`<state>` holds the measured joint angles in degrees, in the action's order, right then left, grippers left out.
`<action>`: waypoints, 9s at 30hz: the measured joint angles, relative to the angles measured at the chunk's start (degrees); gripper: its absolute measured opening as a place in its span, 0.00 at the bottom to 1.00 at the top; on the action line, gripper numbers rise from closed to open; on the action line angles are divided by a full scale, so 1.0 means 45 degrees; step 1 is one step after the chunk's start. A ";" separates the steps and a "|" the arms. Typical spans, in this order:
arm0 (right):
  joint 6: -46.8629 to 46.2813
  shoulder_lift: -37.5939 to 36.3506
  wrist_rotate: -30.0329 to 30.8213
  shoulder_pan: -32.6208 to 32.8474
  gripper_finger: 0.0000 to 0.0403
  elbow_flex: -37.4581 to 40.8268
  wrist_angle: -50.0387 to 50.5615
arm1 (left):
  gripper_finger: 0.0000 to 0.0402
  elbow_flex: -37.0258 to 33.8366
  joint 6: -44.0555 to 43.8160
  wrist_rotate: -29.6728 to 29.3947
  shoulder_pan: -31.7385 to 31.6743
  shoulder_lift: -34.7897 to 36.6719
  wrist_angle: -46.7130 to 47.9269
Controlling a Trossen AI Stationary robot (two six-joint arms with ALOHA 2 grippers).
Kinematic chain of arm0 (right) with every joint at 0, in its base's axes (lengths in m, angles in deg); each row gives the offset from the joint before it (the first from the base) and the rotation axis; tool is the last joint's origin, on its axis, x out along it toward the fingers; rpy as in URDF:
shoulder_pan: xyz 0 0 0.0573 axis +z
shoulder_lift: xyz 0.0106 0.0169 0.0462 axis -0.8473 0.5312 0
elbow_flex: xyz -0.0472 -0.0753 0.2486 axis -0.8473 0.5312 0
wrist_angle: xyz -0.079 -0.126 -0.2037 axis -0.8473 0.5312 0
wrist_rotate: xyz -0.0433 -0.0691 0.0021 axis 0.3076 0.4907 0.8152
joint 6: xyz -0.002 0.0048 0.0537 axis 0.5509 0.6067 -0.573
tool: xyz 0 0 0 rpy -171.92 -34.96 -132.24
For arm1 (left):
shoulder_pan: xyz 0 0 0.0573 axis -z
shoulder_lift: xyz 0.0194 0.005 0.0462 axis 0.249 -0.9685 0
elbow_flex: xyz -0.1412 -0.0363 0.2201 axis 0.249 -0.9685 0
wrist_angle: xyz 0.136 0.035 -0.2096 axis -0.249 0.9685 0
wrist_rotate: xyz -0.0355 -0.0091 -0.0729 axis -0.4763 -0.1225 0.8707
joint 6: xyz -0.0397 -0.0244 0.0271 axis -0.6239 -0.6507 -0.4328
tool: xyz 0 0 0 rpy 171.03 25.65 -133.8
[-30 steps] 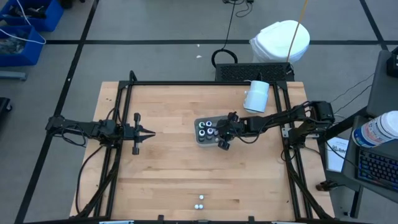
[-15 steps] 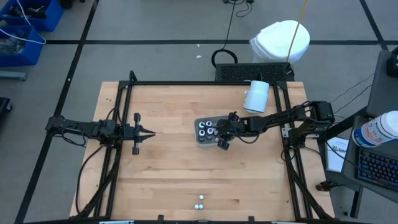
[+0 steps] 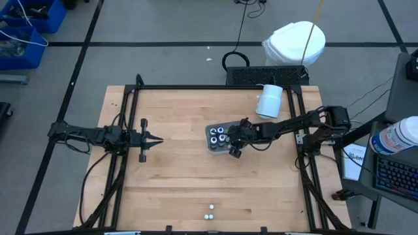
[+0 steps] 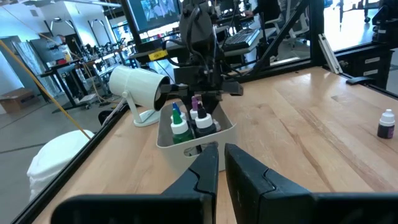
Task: Pick & Place food coloring
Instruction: Put the small purple food coloring bottle into the gray bin, then adjust the gray bin
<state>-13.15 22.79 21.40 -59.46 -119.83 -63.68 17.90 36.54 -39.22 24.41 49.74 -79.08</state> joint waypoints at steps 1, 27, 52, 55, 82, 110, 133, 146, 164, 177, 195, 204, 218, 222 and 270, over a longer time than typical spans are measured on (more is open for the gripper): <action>0.0002 0.0011 -0.0071 0.0000 0.22 0.0011 0.0050 | 0.09 0.0000 0.0000 0.0000 0.0001 0.0000 0.0000; -0.0983 -0.2239 0.0861 0.0463 0.15 -0.0007 0.0917 | 0.09 0.0000 -0.0062 0.0018 0.0000 0.0005 0.0034; -0.3906 -0.2234 0.6832 0.3230 0.00 0.4659 -0.7165 | 0.09 0.0000 -0.0243 0.0063 -0.0004 0.0000 0.0044; -0.3705 -0.2234 0.6856 0.3204 0.01 0.4674 -0.7277 | 0.09 0.0000 -0.0238 0.0060 0.0001 0.0000 0.0023; -0.4880 -0.6658 0.9340 0.5124 0.00 0.4673 0.0219 | 0.01 -0.0015 -0.2244 0.1207 0.0005 -0.3670 -0.0903; -0.6869 -0.4255 0.8097 0.3891 0.00 0.4673 0.1913 | 0.01 0.5103 -0.2078 0.0049 -0.1675 -1.8042 -0.7703; -0.5009 -0.4265 0.6636 0.2939 0.00 0.9419 -0.6840 | 0.01 0.5455 -0.2560 0.0061 -0.2306 -1.8831 -0.7693; -0.2880 -0.4265 0.5791 0.2939 0.00 0.9457 -0.8921 | 0.02 0.5455 -0.2414 0.0073 -0.2549 -1.8831 -0.7597; -0.1852 -0.4265 0.5007 0.2935 0.00 0.9452 -1.1163 | 0.01 0.5455 -0.2584 0.0073 -0.2549 -1.8831 -0.7814; -0.1435 -0.4255 0.3032 0.2954 0.00 0.8905 -1.1520 | 0.02 0.5450 -0.2681 0.0004 -0.2549 -1.8831 -0.8134; -0.1200 -0.2997 0.4115 0.3078 0.00 0.7995 -1.1525 | 0.01 0.5449 -0.2773 0.0840 -0.2442 -1.8836 -0.8092; -0.1412 -0.3002 0.4165 0.2667 0.00 0.7995 -1.1529 | 0.01 0.5445 -0.2819 0.0855 -0.2345 -1.8831 -0.8097; -0.0796 -0.3002 0.4094 0.1573 0.00 0.8000 -1.1600 | 0.01 0.5905 -0.2861 0.1208 -0.1982 -1.8836 -0.8030; -0.0758 -0.3002 0.4073 0.1579 0.00 0.8004 -1.1639 | 0.02 0.5911 -0.2856 0.1205 -0.1942 -1.8836 -0.7999; -0.5839 -0.3132 0.3039 0.3057 0.00 0.7984 -0.6857 | 0.11 0.5921 -0.3280 0.1088 -0.1927 -1.8834 -0.5986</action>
<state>-39.43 8.70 35.07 -45.70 -83.91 -94.54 44.55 21.77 -34.33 15.74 -35.01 -106.02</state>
